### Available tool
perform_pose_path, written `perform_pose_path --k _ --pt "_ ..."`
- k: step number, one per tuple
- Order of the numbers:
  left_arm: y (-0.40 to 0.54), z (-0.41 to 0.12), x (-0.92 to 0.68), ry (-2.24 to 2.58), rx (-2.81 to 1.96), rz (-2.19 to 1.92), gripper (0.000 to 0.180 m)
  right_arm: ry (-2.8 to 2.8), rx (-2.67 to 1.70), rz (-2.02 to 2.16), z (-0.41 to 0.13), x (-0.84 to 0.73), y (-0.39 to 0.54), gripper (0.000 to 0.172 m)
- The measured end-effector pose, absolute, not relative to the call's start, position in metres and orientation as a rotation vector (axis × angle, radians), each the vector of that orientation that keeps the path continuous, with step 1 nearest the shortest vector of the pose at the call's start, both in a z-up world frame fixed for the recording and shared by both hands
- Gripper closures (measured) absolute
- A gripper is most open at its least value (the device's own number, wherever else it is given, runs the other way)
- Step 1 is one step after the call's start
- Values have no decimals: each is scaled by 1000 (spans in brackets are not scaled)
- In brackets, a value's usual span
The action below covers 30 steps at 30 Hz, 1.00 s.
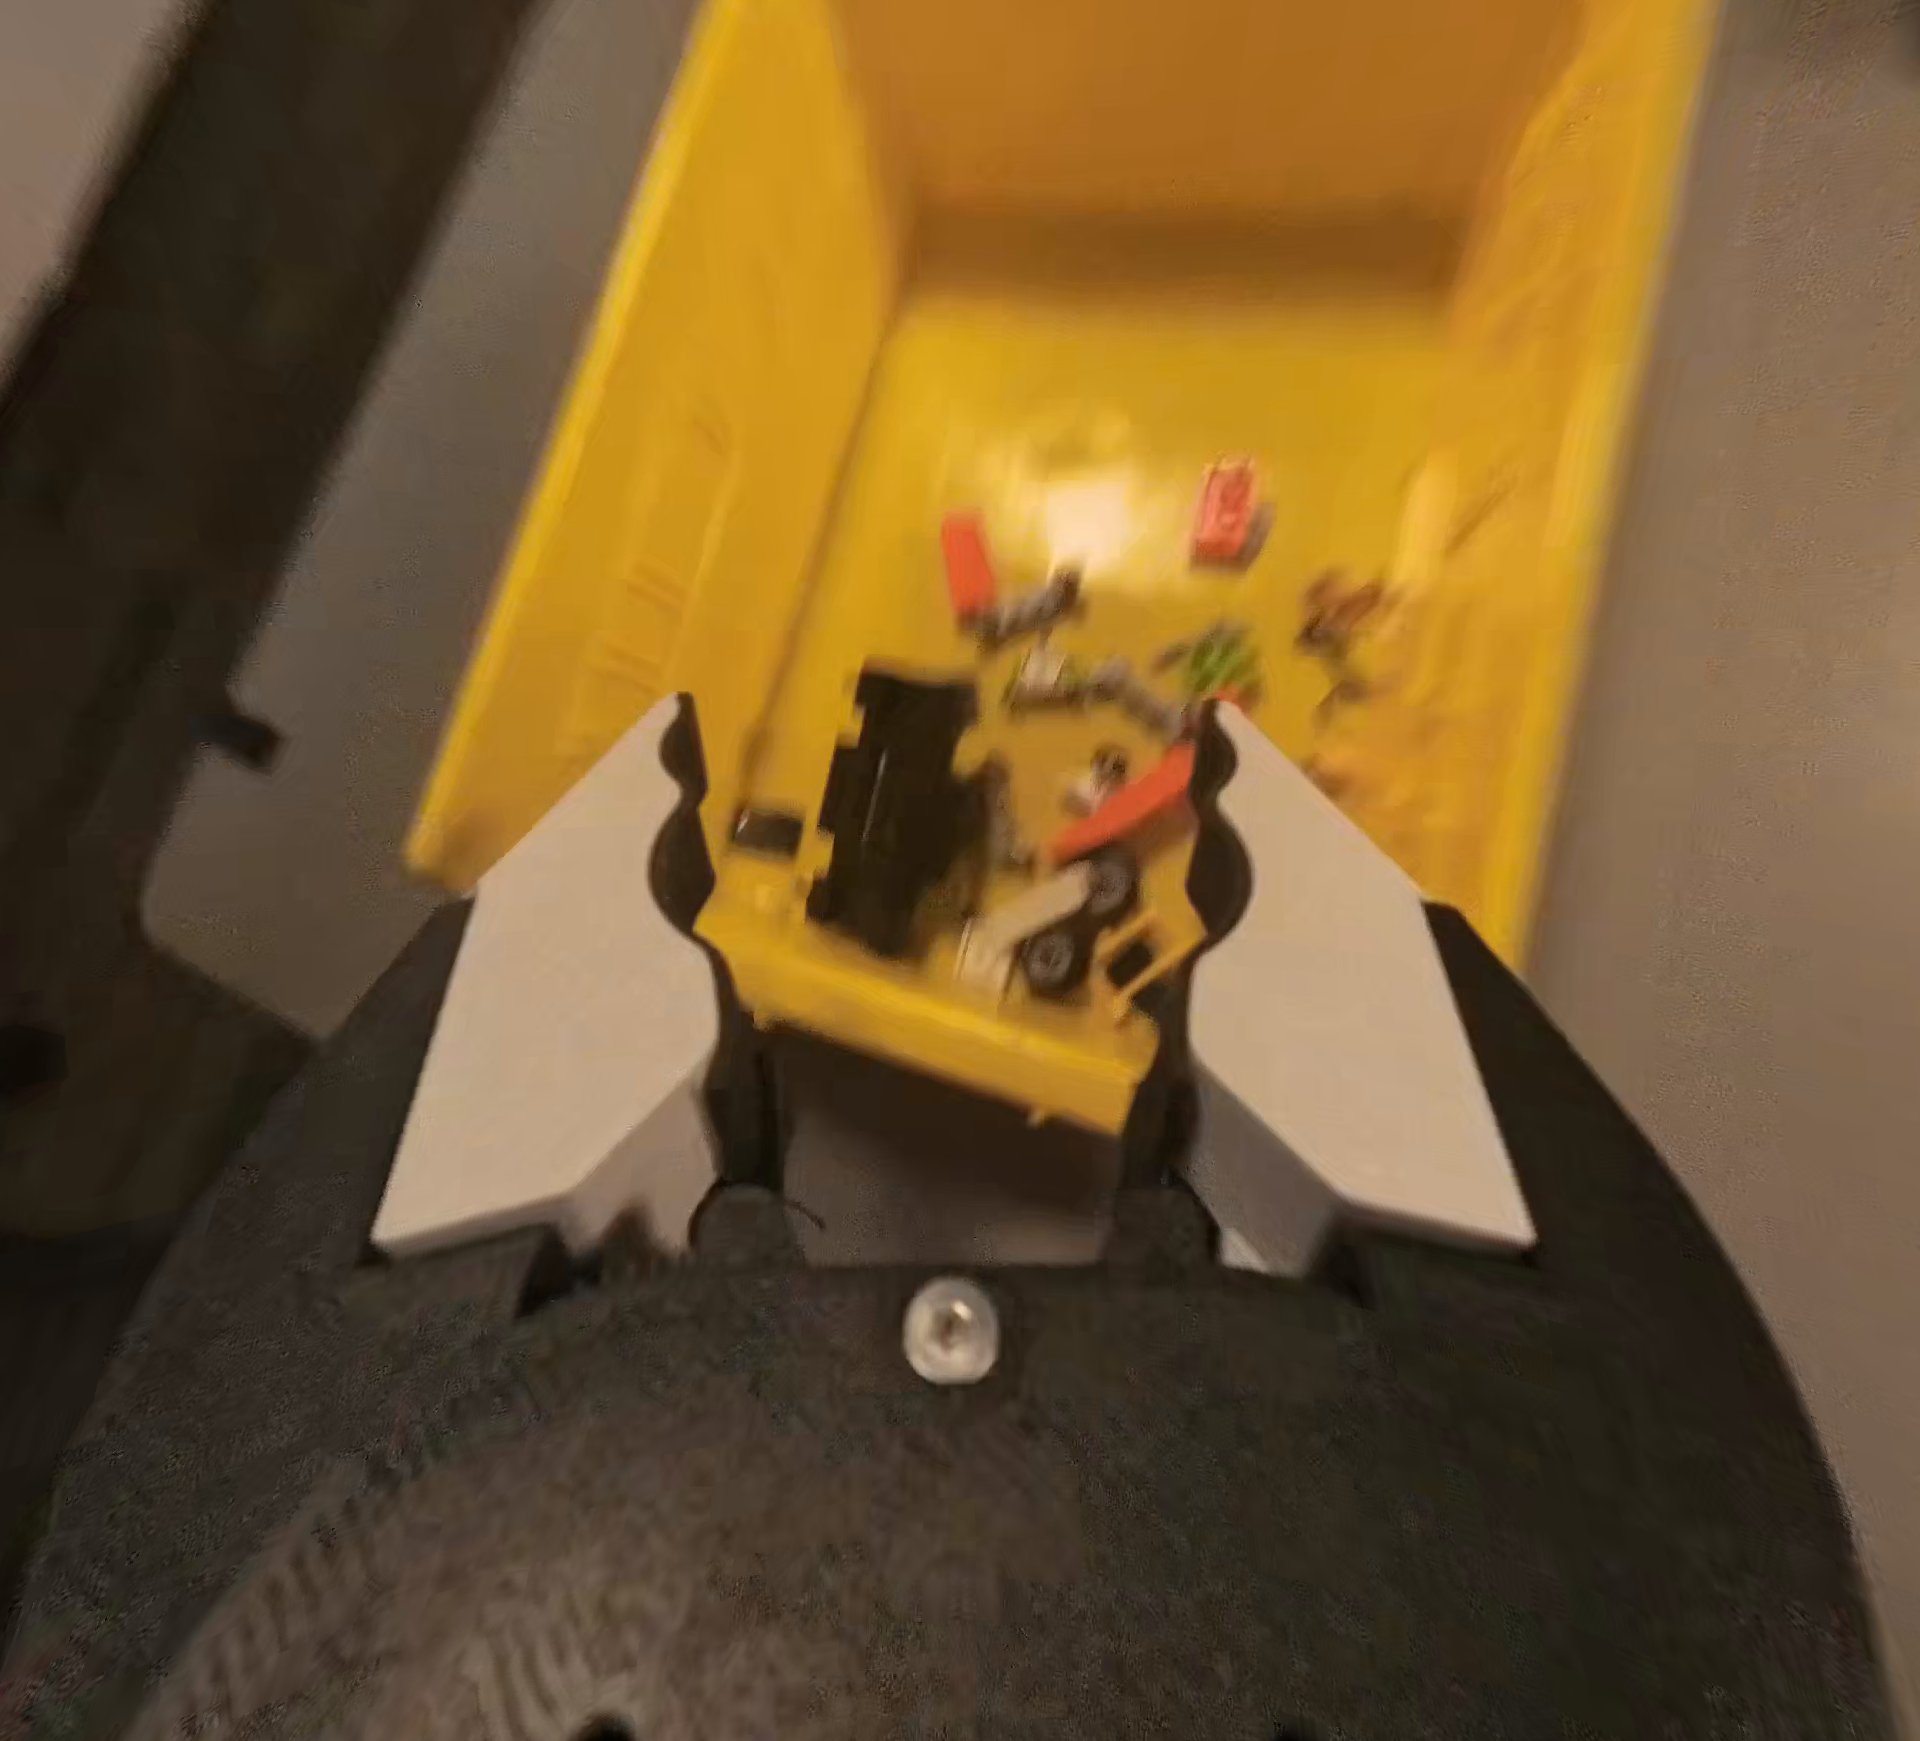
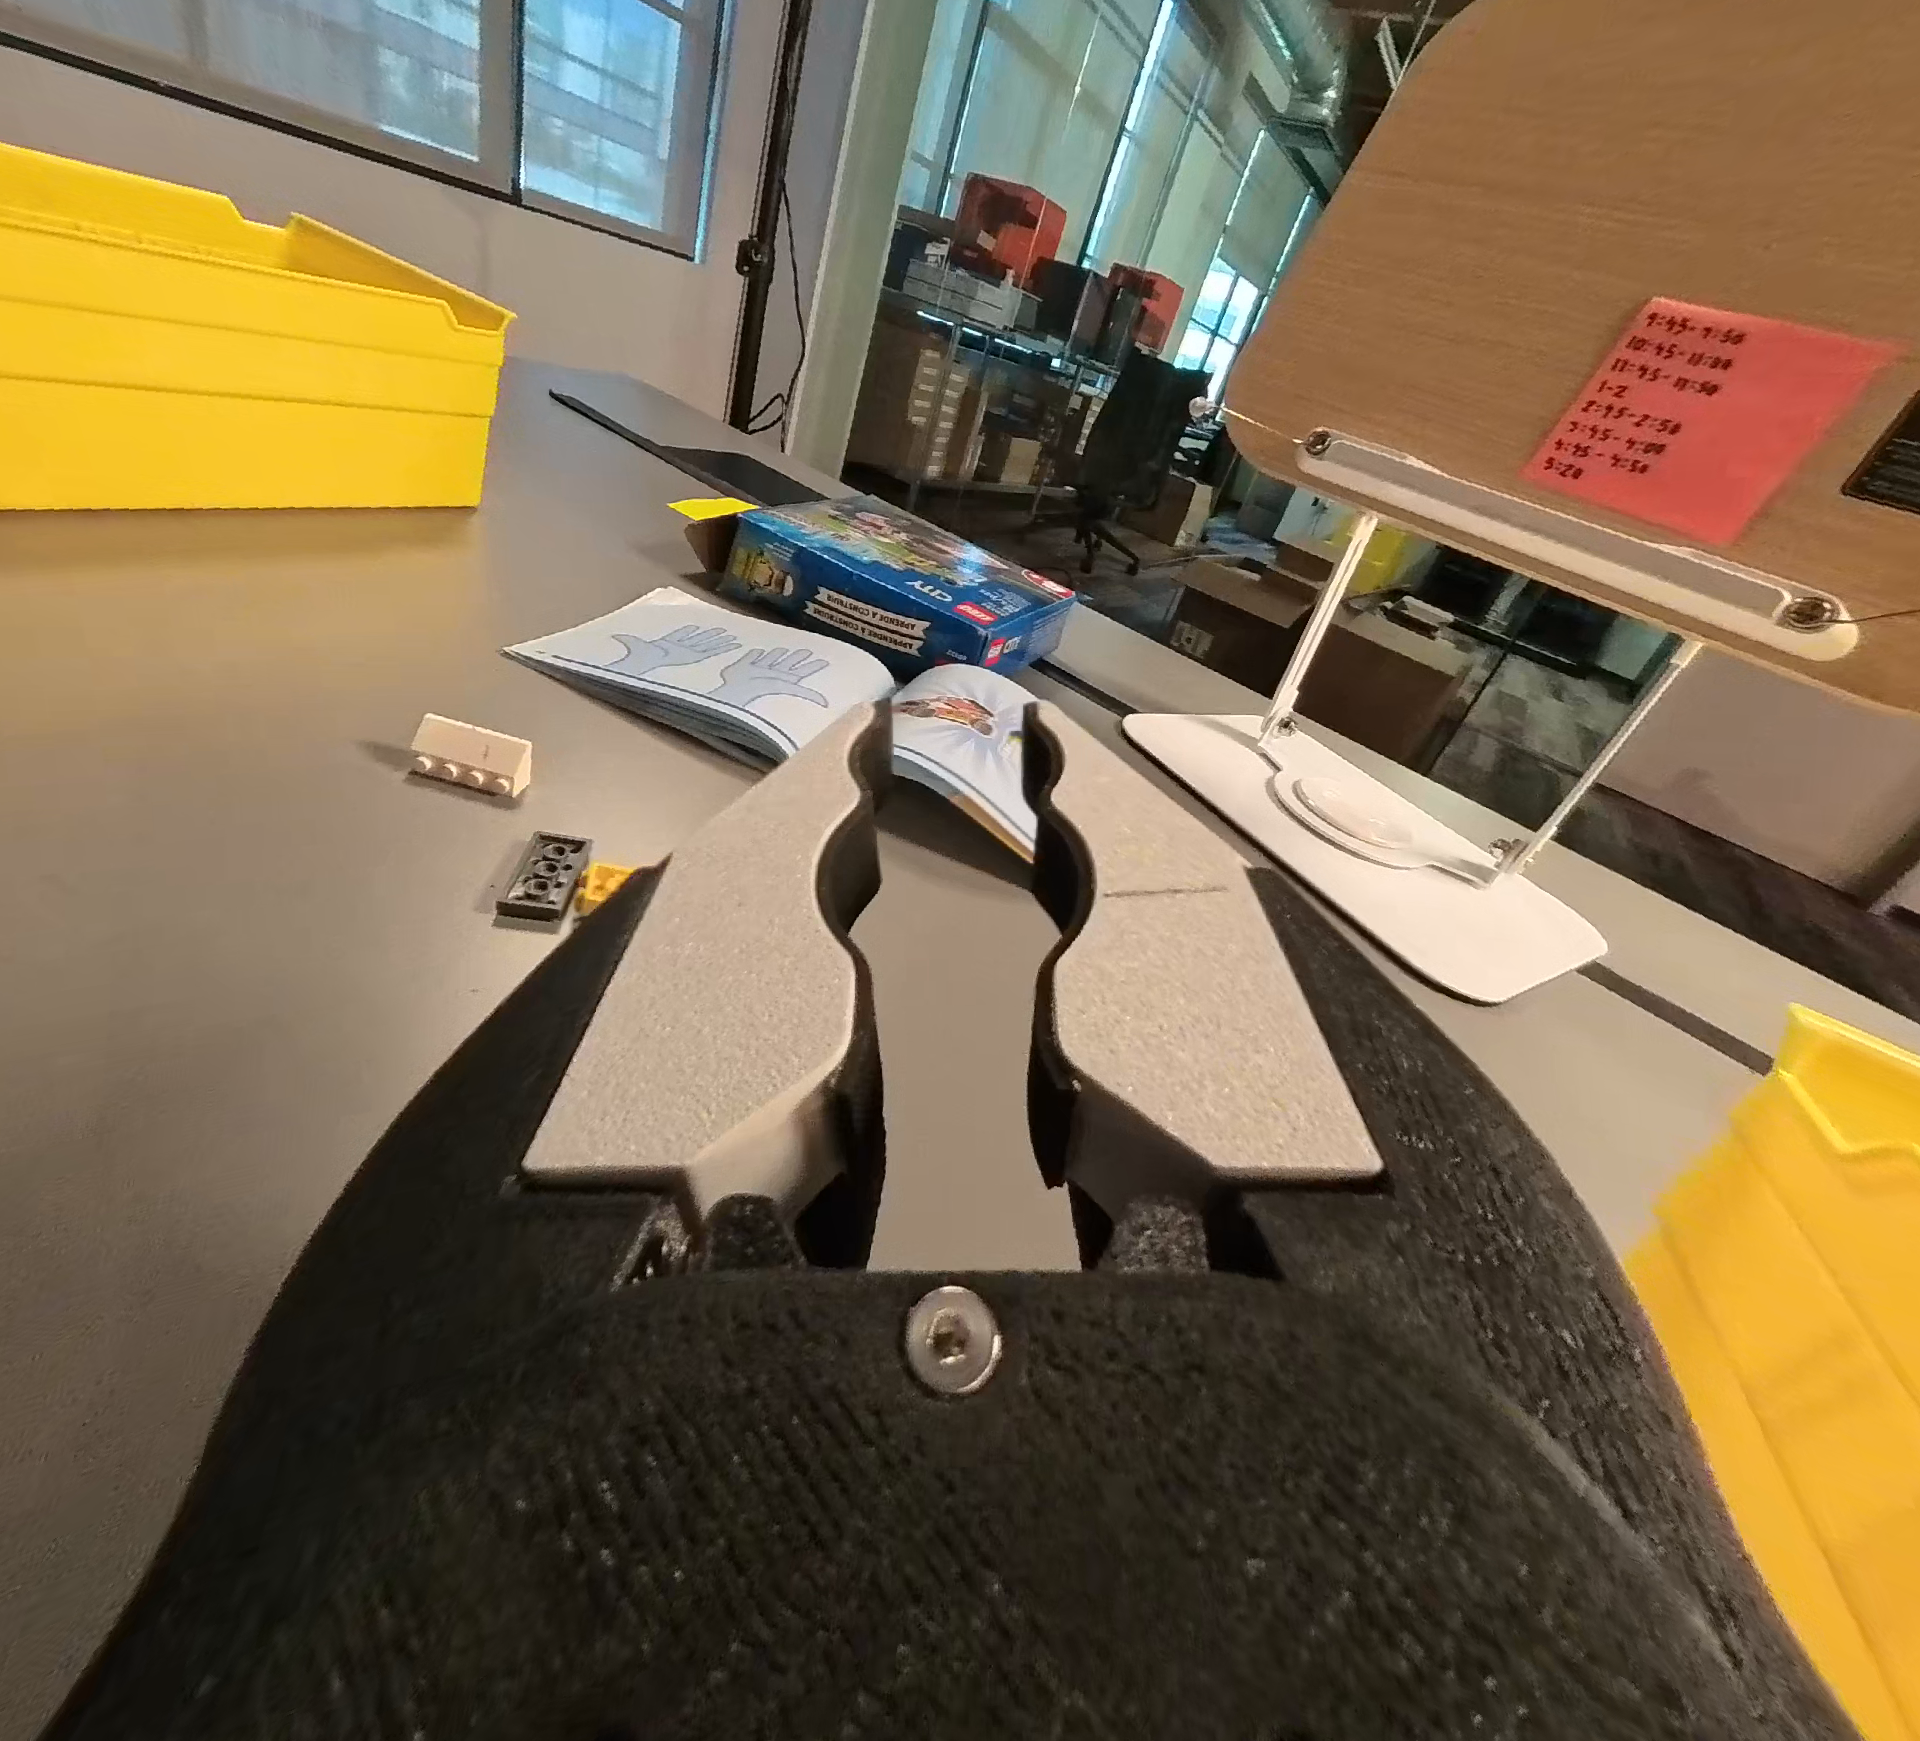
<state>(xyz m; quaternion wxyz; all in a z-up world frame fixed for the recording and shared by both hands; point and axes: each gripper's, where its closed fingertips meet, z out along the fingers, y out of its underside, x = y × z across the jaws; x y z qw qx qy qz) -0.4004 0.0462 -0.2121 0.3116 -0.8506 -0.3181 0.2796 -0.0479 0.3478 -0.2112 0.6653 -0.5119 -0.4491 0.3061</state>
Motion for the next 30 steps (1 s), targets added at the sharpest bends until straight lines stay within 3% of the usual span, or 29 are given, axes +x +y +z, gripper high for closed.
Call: perform_pose_path --k 2,5,8,13,21,22,23,26,30 --pt "87 -163 -372 -595 -2021 708 98 -990 -1166 671 -210 -45 352 148" --pt "168 -129 -271 -157 -1833 269 113 -913 -1189 590 -205 -32 367 149" --pt "219 -171 -181 146 -1926 -106 120 -873 -1223 569 -205 -23 378 149" --pt "257 -280 -154 413 -2245 -69 125 -856 -1252 583 -206 -19 383 149" --pt "266 -312 -168 399 -2376 -21 146 -913 -1254 596 -212 -30 377 149" --pt "266 -316 -173 379 -2399 -3 164 -923 -1255 595 -213 -31 377 149" --pt "265 -317 -174 365 -2405 -11 170 -930 -1256 592 -214 -31 376 149" --pt "260 -295 -187 309 -2344 79 170 -928 -1252 561 -213 -29 378 149" --pt "222 -199 -255 -23 -2051 376 171 -844 -1275 490 -205 -10 392 150"
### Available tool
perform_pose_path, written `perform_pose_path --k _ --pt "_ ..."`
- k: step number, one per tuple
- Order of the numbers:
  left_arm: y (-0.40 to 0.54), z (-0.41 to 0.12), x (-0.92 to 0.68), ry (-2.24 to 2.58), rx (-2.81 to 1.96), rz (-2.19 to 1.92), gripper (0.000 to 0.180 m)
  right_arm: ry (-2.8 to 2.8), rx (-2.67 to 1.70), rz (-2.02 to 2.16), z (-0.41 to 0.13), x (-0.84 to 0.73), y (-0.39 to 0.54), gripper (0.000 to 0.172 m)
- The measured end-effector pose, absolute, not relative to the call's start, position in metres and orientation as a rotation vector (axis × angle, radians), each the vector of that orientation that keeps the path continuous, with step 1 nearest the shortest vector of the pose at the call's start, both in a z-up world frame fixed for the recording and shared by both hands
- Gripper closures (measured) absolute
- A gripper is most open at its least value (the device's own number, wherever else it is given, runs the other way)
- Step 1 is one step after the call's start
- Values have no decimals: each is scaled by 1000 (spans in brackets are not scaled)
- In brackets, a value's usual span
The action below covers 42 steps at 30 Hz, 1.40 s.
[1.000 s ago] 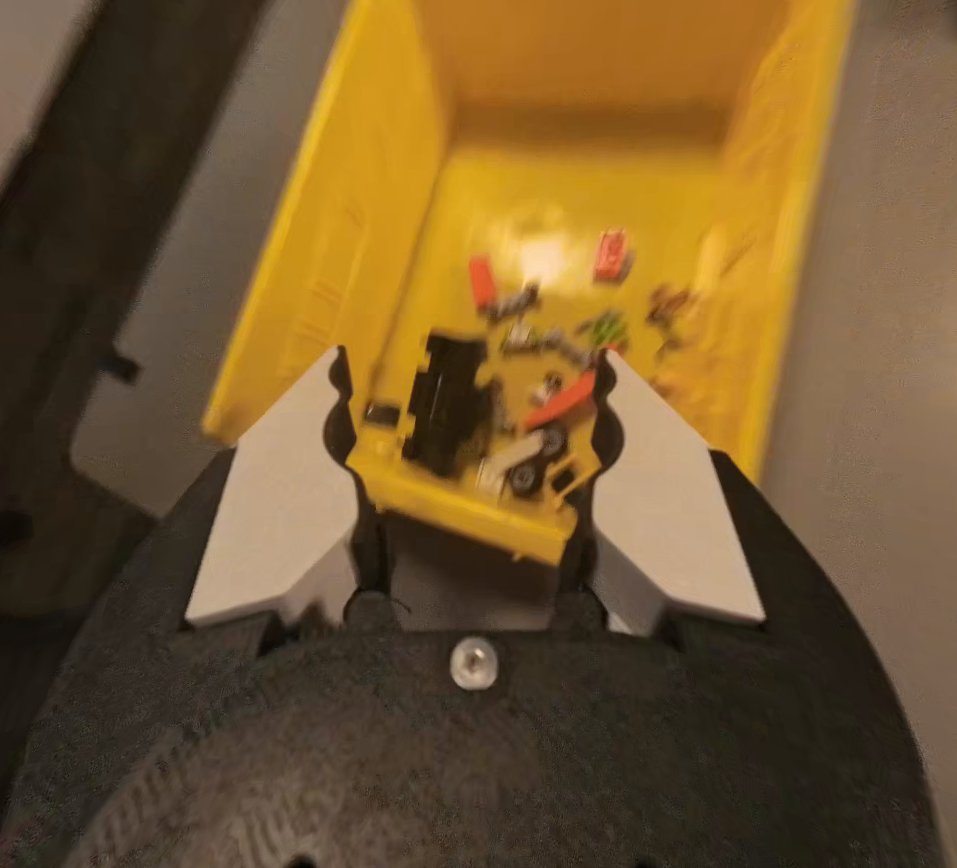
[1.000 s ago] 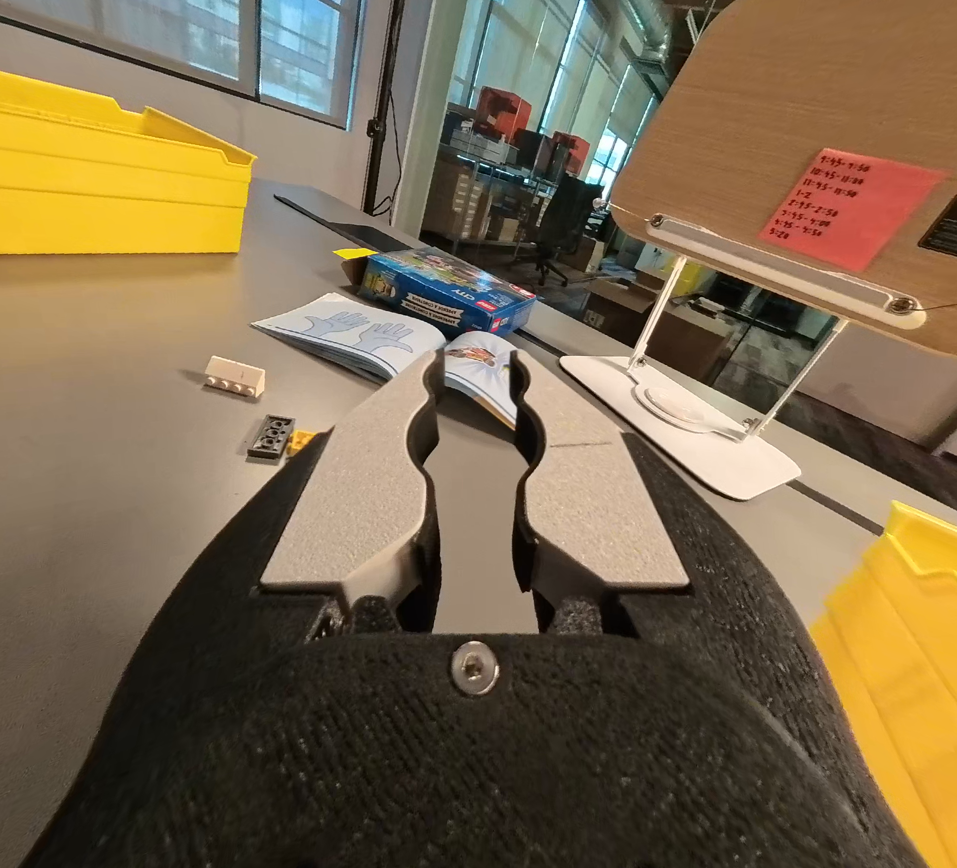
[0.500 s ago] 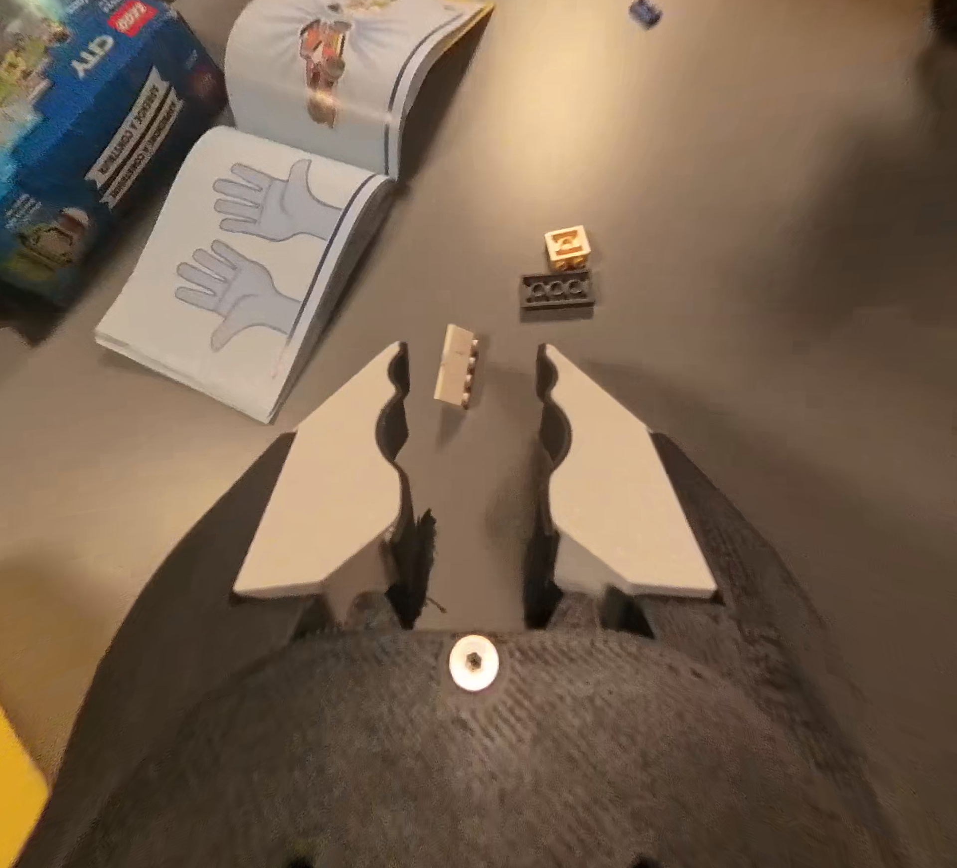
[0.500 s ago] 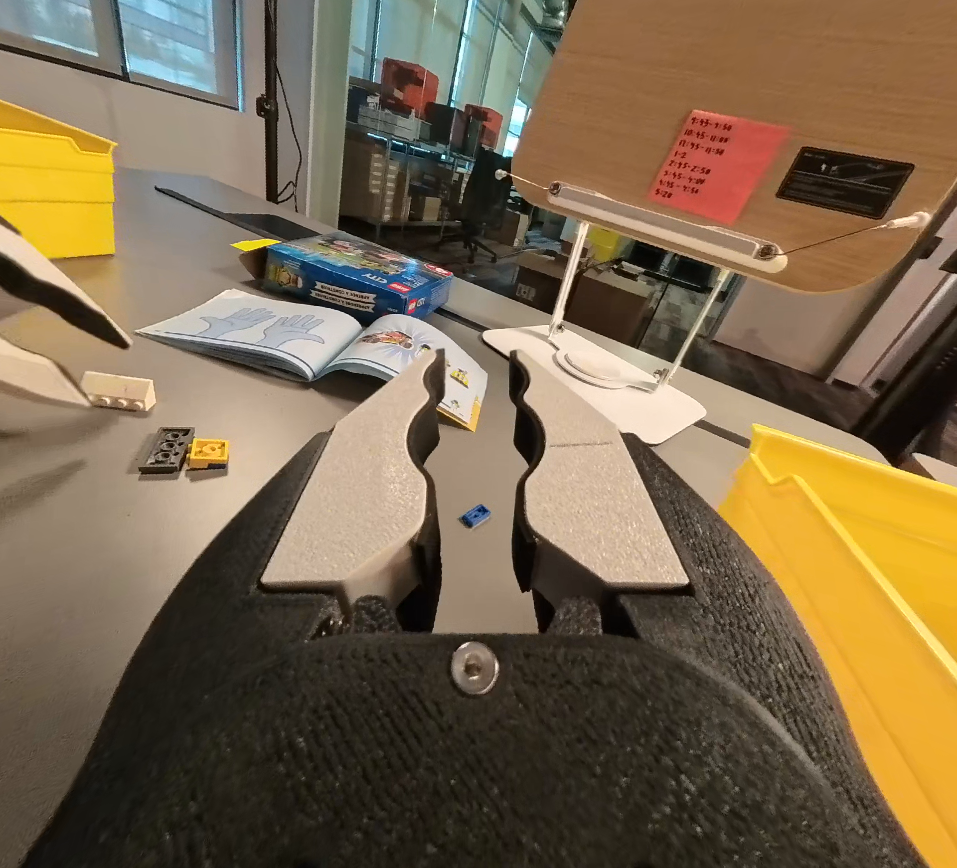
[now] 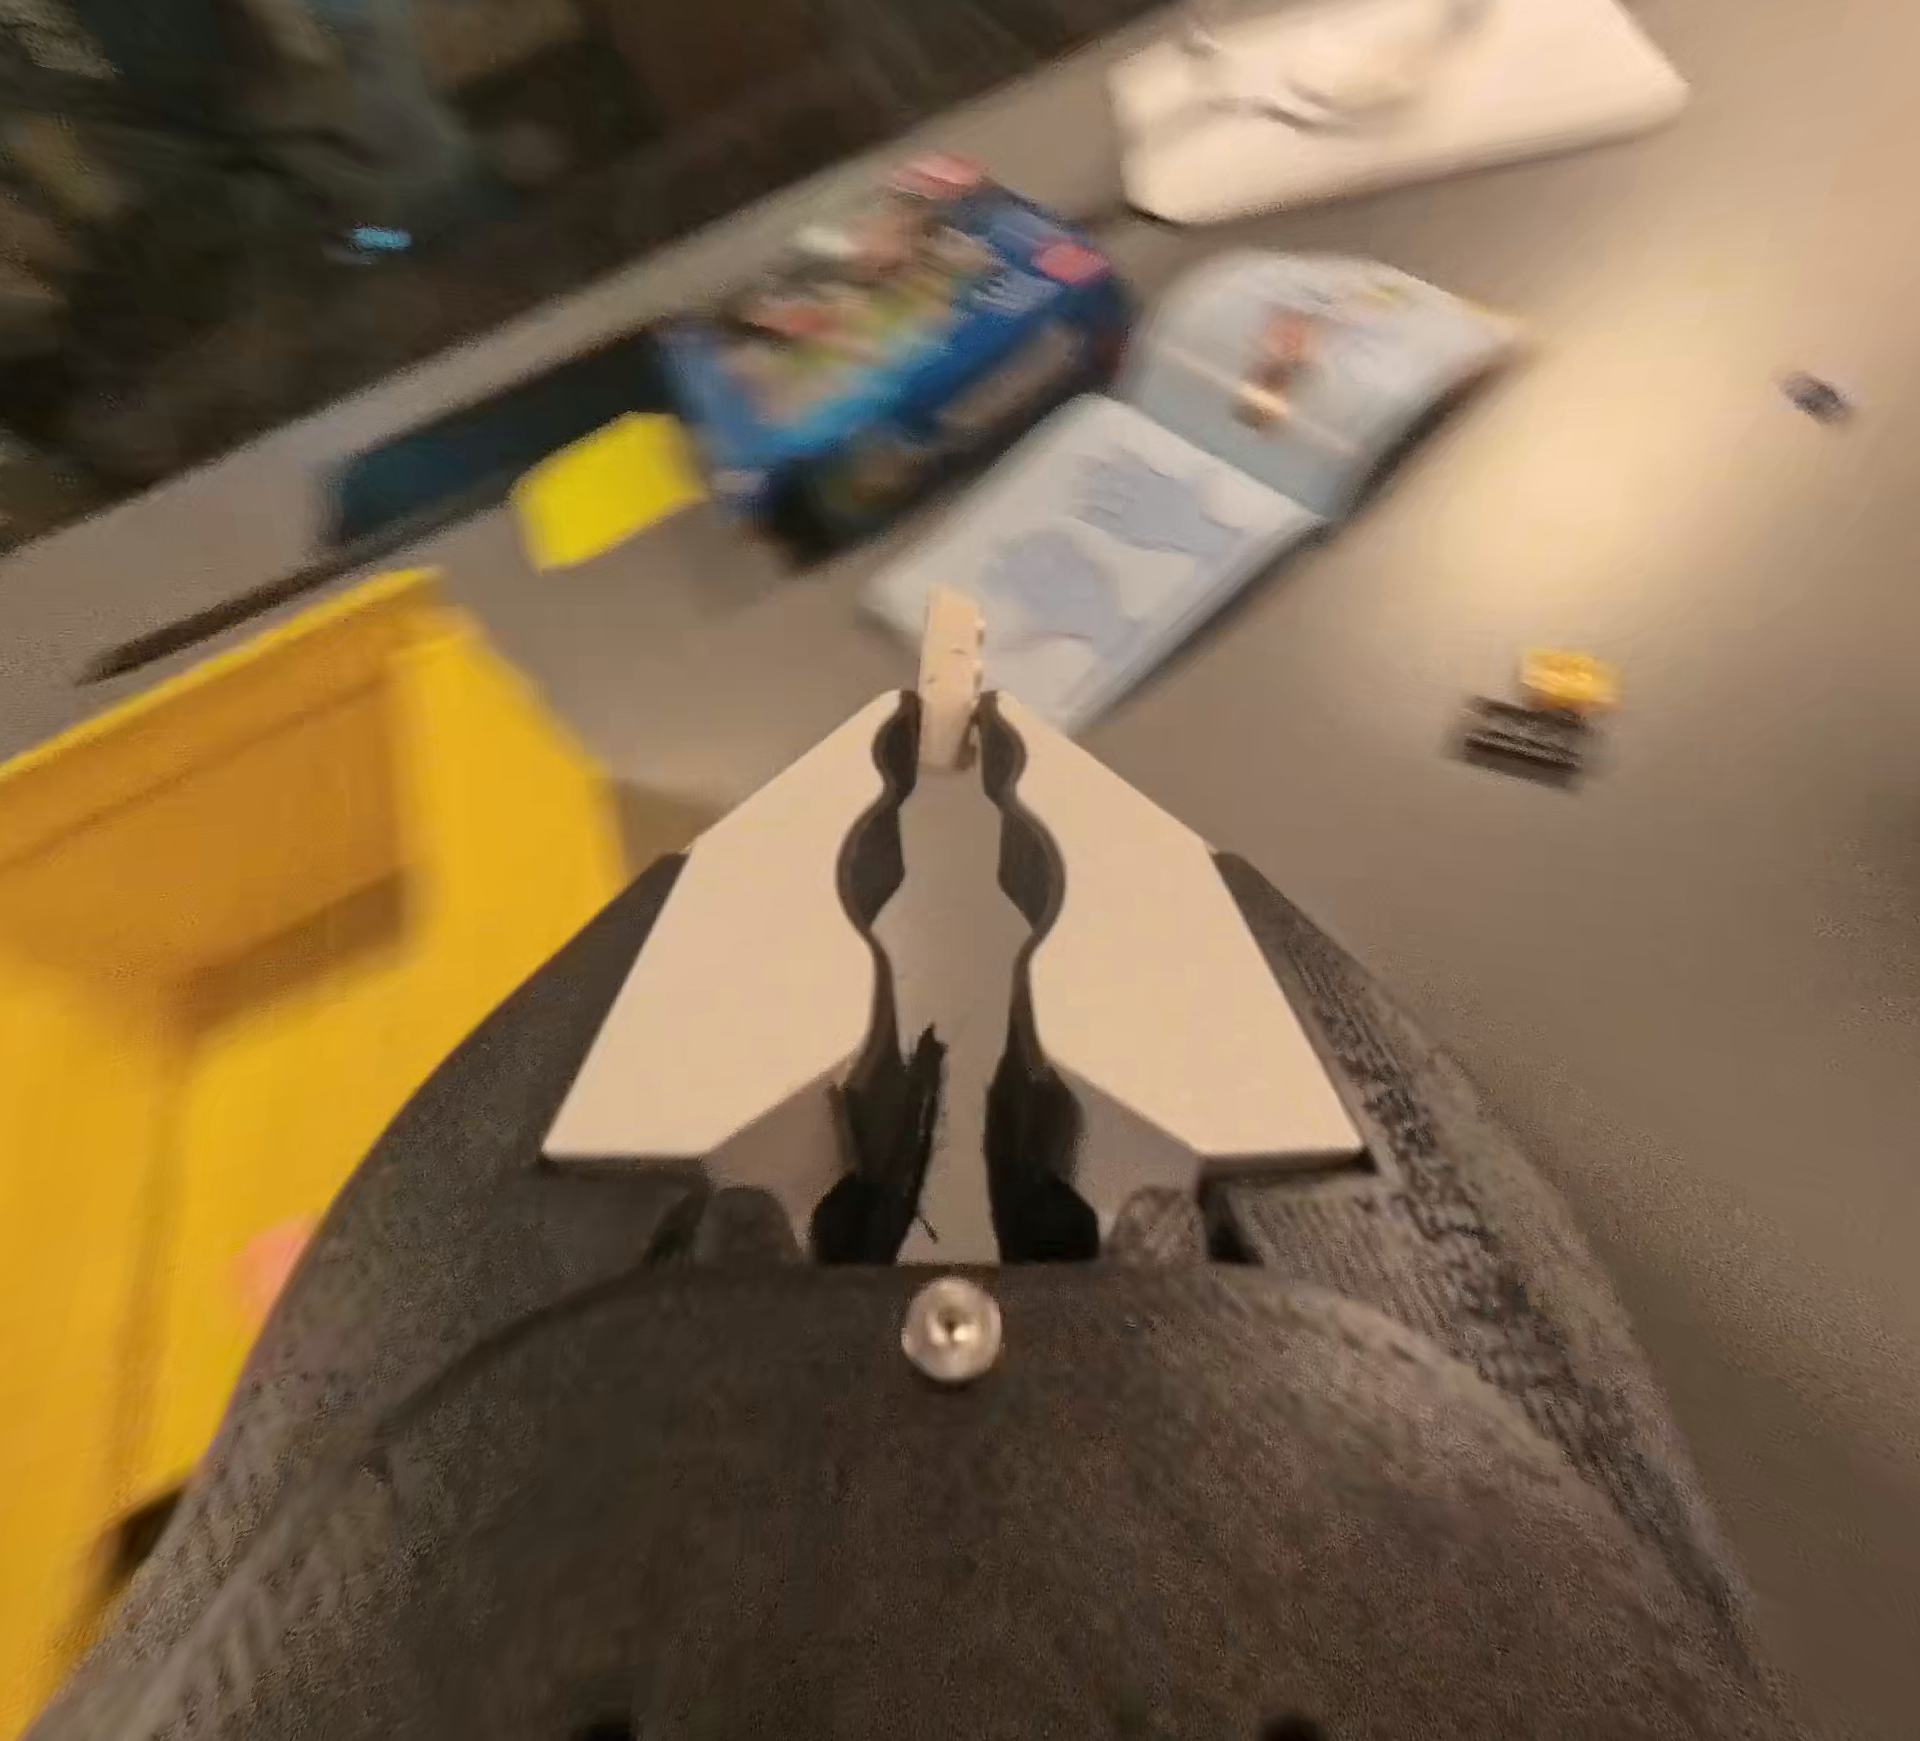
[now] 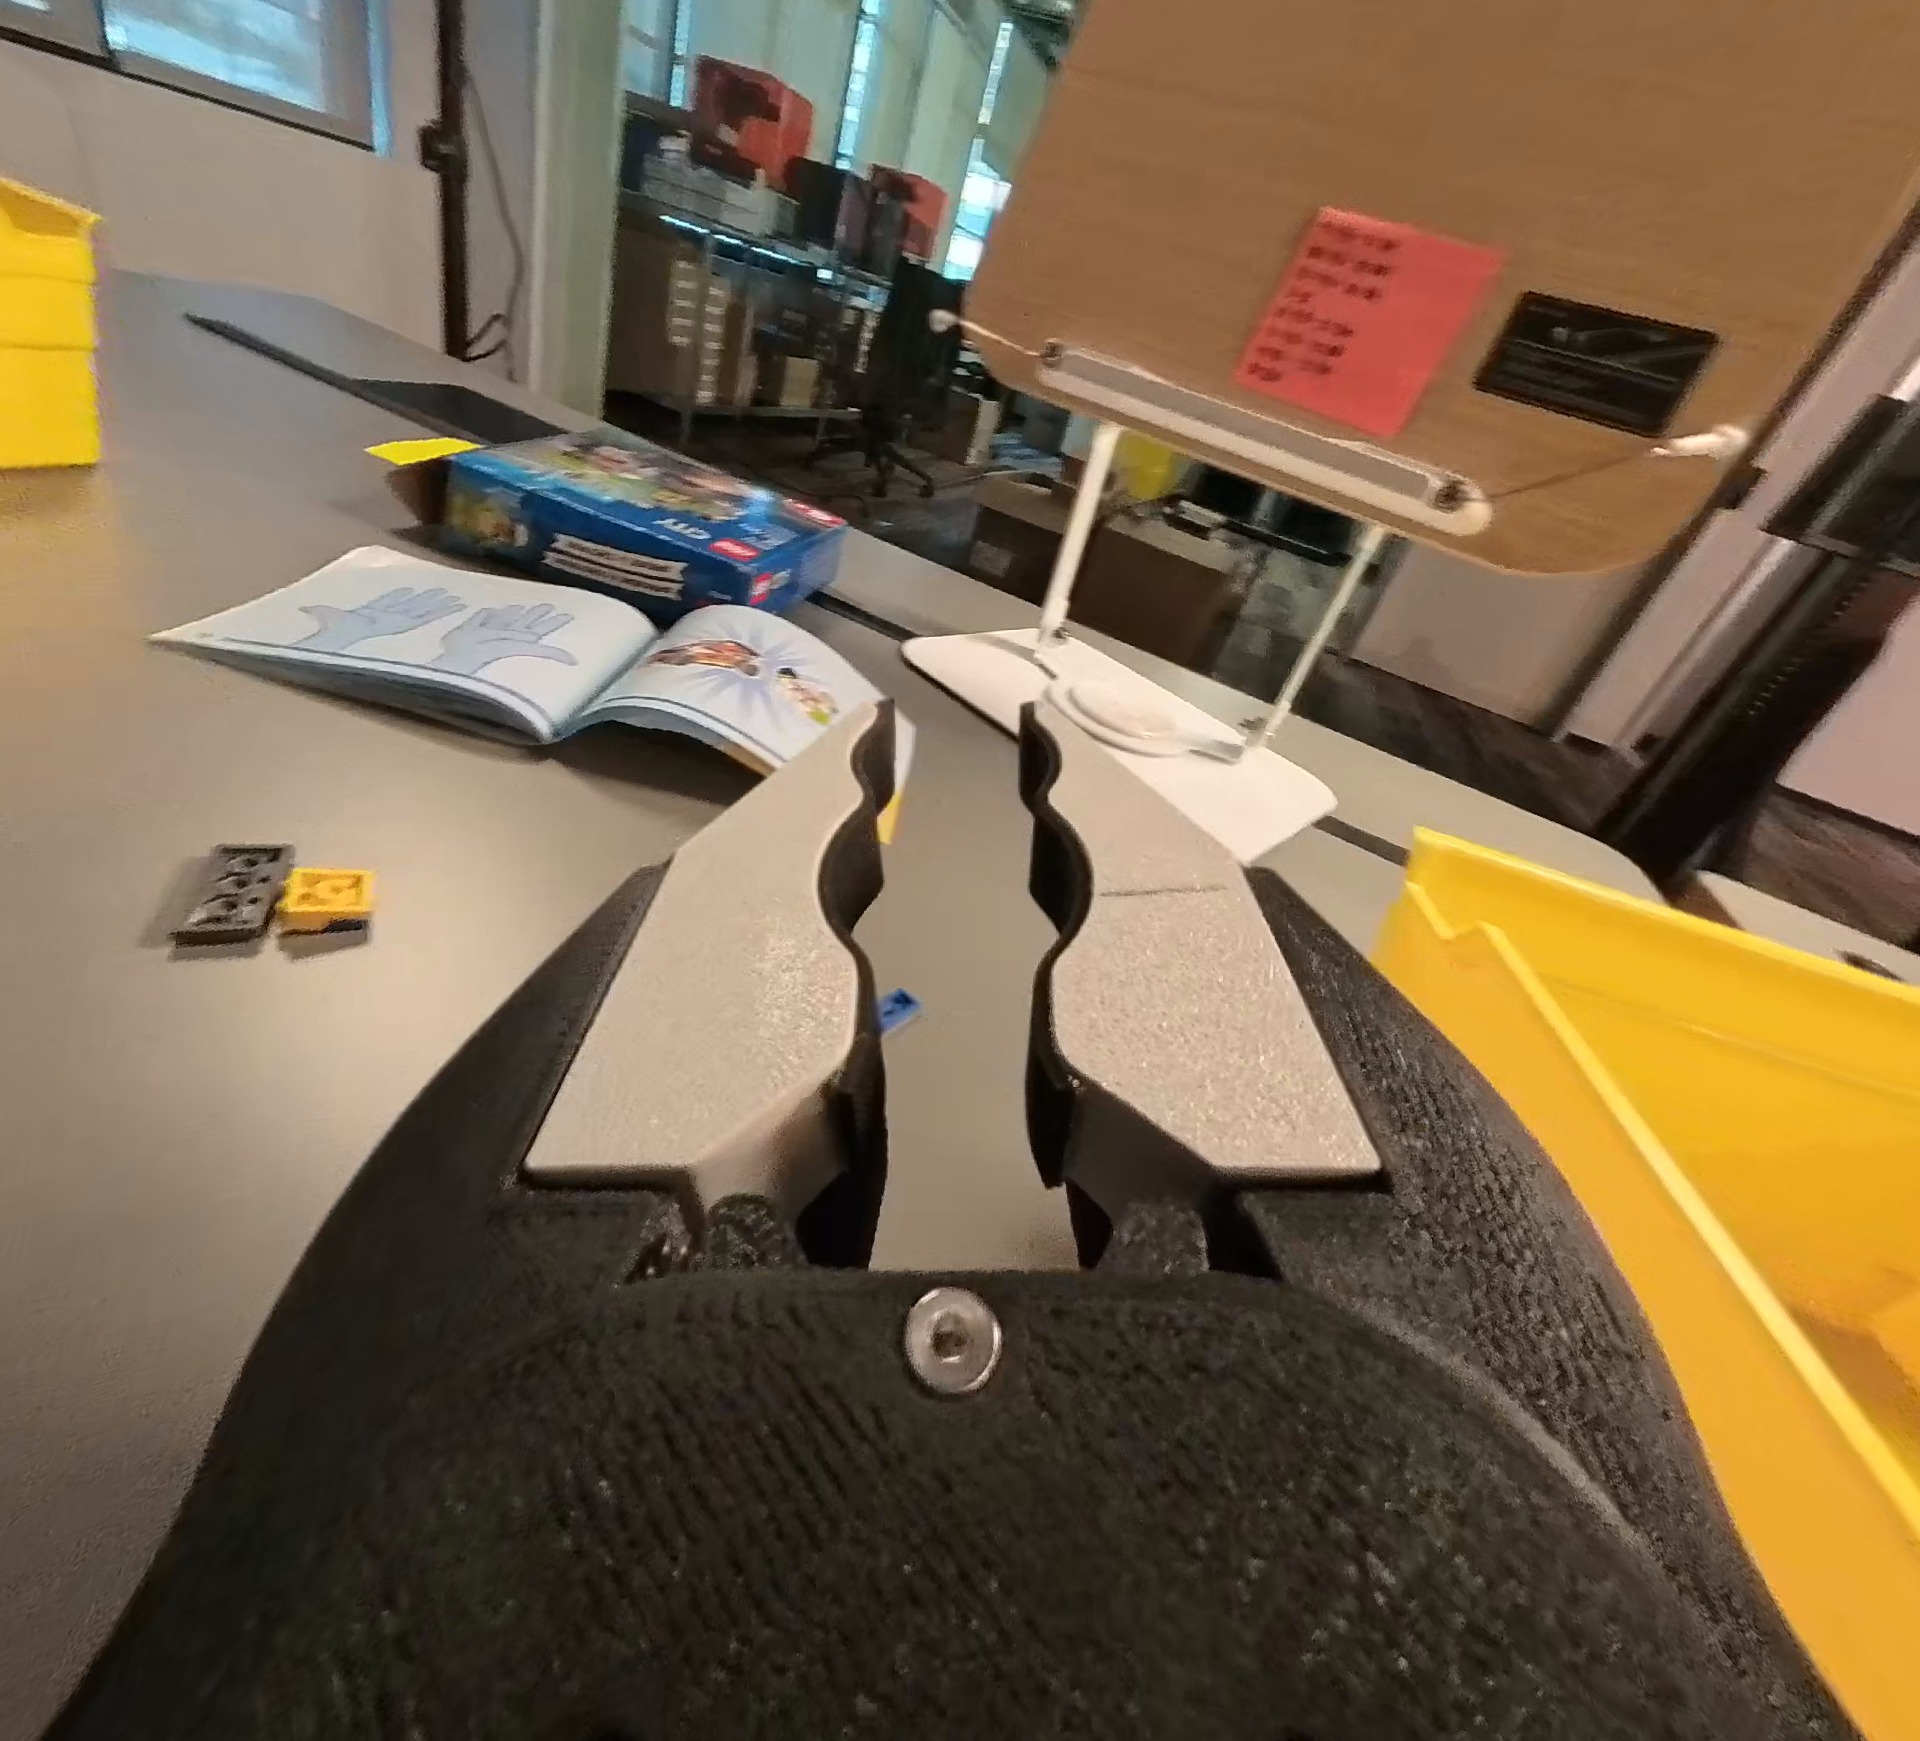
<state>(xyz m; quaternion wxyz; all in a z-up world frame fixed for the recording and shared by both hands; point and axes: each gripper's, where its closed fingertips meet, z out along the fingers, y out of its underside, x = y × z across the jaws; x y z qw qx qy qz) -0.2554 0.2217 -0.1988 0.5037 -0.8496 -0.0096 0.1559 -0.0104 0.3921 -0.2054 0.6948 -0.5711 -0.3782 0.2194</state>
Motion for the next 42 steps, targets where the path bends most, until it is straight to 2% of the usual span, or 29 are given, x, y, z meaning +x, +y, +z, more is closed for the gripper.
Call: perform_pose_path --k 3,8,11,12,14,16,19,22,25,29,32,34,38,42 --pt "155 -171 -337 -415 -2041 565 171 -796 -1309 454 -204 0 401 150" --pt "87 -207 -389 -824 -2176 479 168 -850 -1338 440 -213 -7 400 150" --pt "78 -220 -394 -891 -2197 506 126 -910 -1341 435 -221 -15 396 150" --pt "79 -217 -395 -879 -2176 559 116 -926 -1341 438 -223 -18 394 150" --pt "88 -194 -390 -789 -2083 689 111 -946 -1344 444 -226 -21 392 150" --pt "120 -164 -363 -573 -1962 720 116 -956 -1346 456 -228 -25 390 150" --pt "203 -160 -257 -131 -1930 300 130 -979 -1330 462 -229 -29 386 150" --pt "254 -211 -154 198 -2112 -140 135 -1011 -1303 452 -229 -33 382 151" --pt "278 -275 -117 364 -2346 -240 135 -1023 -1295 452 -230 -34 381 151" --pt "294 -316 -107 409 -2479 -271 133 -1004 -1306 472 -229 -31 383 151" --pt "298 -316 -106 403 -2469 -289 147 -1013 -1304 510 -228 -33 380 150" --pt "299 -317 -109 414 -2468 -267 165 -1040 -1294 566 -227 -39 373 149" --pt "299 -311 -105 447 -2408 -343 166 -1118 -1292 811 -227 -52 347 146" --pt "297 -250 -70 445 -1999 -791 166 -1112 -1300 1390 -212 -60 307 144"
